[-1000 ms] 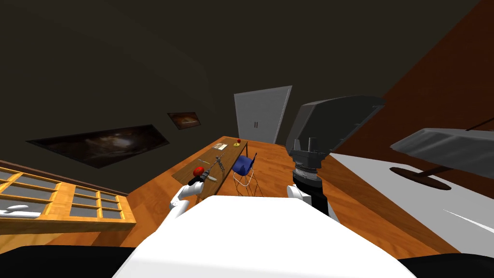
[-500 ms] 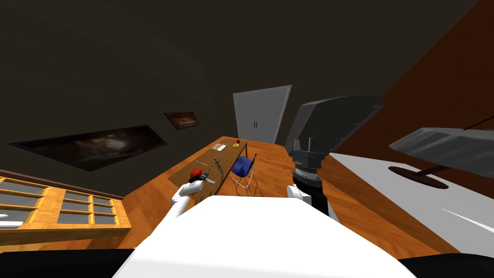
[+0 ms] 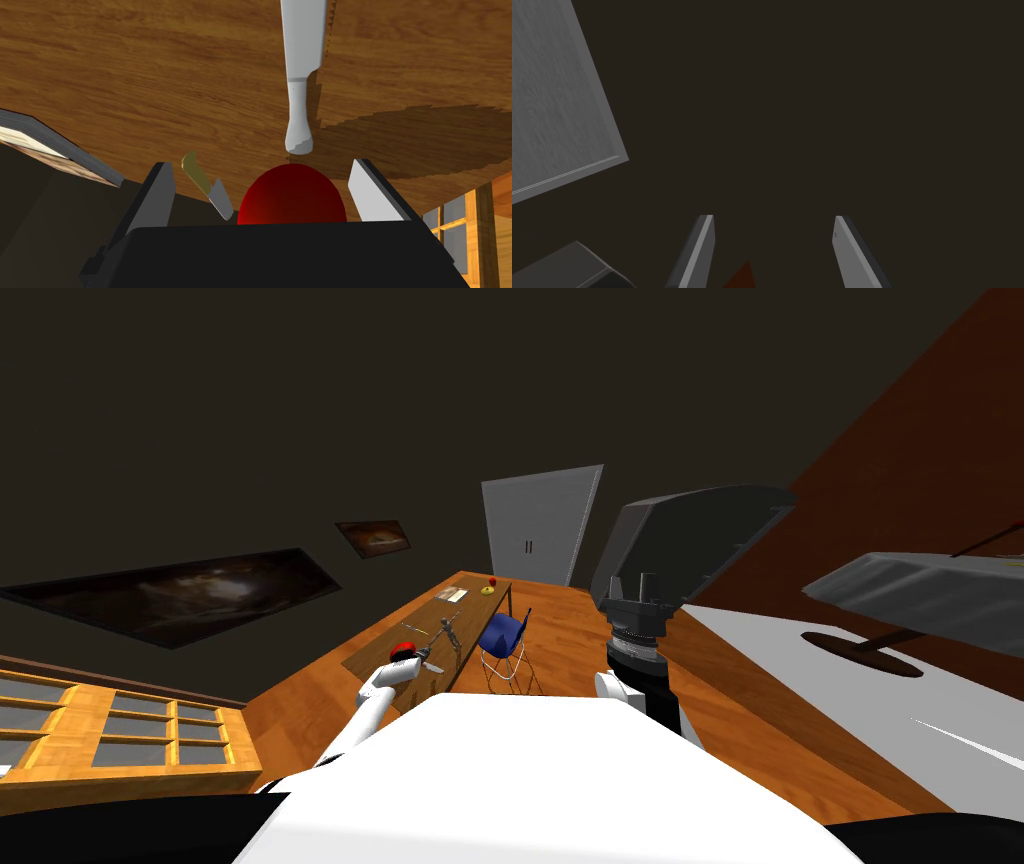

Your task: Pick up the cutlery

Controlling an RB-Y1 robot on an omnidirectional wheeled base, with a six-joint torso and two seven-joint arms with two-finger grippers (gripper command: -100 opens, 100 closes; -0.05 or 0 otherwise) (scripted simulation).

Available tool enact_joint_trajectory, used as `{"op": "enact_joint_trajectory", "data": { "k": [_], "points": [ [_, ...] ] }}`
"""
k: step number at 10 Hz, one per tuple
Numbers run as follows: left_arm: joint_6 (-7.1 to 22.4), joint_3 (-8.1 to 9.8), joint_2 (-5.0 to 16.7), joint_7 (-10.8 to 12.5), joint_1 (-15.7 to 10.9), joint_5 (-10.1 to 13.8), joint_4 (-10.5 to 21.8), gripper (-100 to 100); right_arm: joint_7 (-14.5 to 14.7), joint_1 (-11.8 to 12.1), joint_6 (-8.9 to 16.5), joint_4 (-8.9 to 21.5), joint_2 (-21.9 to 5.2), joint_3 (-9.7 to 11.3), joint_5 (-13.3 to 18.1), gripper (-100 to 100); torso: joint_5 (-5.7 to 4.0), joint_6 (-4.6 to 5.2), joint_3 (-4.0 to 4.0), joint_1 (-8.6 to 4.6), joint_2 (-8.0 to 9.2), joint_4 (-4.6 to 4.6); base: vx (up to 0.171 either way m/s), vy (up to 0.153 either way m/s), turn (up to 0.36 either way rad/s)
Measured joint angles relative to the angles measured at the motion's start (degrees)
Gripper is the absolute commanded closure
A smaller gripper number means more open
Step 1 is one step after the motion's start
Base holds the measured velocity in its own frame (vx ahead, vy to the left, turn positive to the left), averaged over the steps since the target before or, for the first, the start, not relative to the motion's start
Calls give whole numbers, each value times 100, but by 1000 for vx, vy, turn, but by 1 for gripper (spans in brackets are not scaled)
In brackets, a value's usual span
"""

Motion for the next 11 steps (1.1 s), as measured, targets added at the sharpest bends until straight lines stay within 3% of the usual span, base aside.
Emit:
{"op": "enact_joint_trajectory", "data": {
  "k": [2,4,11],
  "points": [
    [194,38,85,-89,-228,48,384,-100,0,0,0,0,0,0,0,0,1,-1,-1,6,-1,-1,50,13,-12],
    [338,60,120,-129,-296,71,615,-100,0,0,0,0,0,0,0,0,2,-2,6,4,12,1,23,9,-2],
    [886,158,385,-384,-1036,227,1870,-100,0,0,0,0,0,0,0,0,2,-2,3,8,6,0,40,17,-5]
  ]
}}
